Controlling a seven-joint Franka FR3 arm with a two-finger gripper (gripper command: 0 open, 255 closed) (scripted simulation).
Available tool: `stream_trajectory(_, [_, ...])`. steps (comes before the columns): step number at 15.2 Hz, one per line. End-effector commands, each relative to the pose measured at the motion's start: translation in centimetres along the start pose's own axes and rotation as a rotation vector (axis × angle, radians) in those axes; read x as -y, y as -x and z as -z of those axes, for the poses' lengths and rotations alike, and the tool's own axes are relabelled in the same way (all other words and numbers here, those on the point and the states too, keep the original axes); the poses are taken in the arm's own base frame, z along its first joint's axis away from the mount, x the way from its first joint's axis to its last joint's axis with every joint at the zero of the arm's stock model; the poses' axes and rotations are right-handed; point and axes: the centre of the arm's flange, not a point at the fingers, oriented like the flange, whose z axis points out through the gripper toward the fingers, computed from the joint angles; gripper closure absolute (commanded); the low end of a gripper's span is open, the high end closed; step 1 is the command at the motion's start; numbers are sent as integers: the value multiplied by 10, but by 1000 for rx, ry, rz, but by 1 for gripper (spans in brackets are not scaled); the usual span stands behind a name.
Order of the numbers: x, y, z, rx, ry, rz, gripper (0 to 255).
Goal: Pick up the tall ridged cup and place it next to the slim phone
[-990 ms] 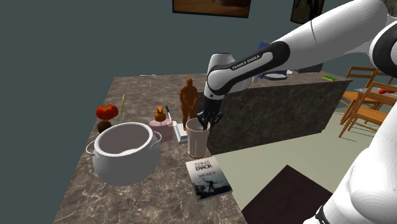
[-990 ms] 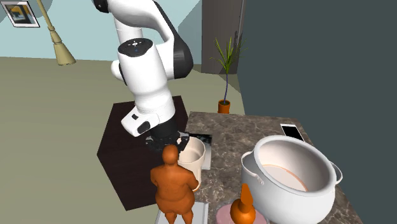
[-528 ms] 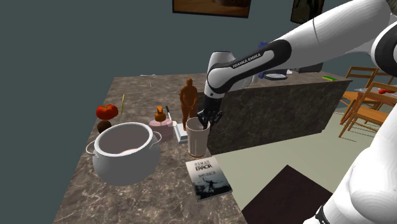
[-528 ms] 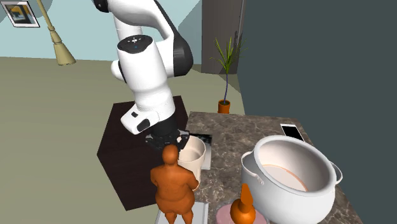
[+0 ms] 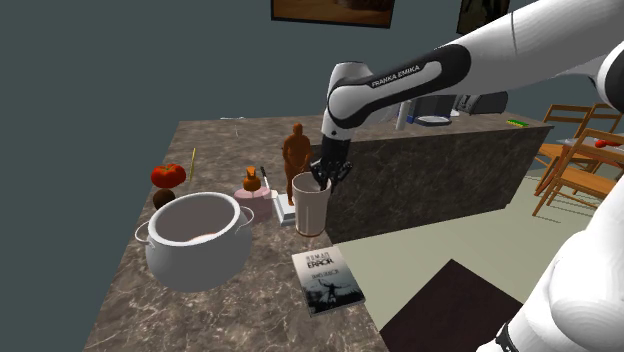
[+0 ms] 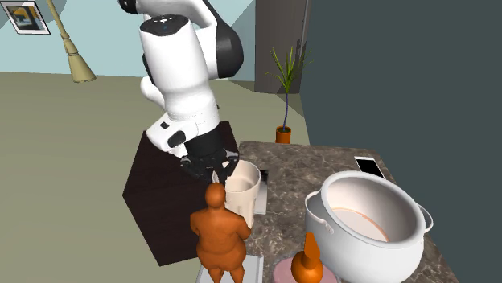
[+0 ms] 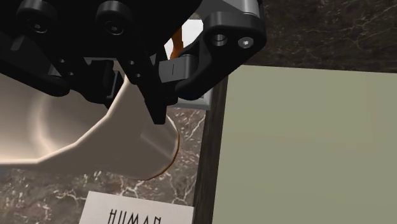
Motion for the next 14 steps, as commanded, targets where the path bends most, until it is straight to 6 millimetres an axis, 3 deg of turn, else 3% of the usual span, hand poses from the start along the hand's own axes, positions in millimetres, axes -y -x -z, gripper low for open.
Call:
stream_trajectory(1, [1, 1, 10, 0, 0, 0, 255])
stream_trajectory(14, [9, 4, 78, 0, 0, 0, 255])
